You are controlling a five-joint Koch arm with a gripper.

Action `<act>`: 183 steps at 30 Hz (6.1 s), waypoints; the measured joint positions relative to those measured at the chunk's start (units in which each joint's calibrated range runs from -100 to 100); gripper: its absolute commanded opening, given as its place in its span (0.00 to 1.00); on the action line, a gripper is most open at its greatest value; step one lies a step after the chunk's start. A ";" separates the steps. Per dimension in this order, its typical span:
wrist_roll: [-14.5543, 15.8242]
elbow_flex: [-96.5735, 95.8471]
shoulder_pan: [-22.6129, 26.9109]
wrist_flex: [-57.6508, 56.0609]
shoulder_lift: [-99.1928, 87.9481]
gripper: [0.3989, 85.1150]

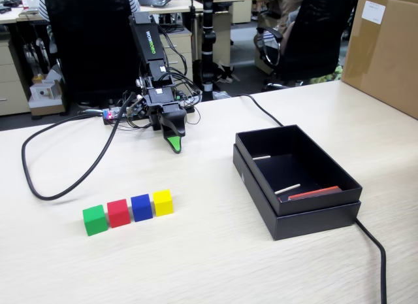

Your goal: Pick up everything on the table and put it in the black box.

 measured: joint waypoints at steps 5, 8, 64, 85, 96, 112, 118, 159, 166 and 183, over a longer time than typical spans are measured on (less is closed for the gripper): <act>0.00 0.00 0.00 0.15 0.00 0.57; 0.00 0.00 0.00 0.15 0.00 0.57; 0.00 0.00 0.00 0.00 0.00 0.57; 0.00 0.00 0.00 0.15 0.00 0.57; 0.00 0.00 0.00 0.00 0.00 0.57; -0.05 7.58 0.05 -8.67 0.13 0.56; 0.15 26.47 -1.07 -29.04 8.03 0.56; -16.02 124.87 -19.05 -60.24 109.26 0.52; -16.90 130.17 -19.73 -60.24 118.45 0.52; -17.05 143.31 -19.78 -63.96 135.40 0.35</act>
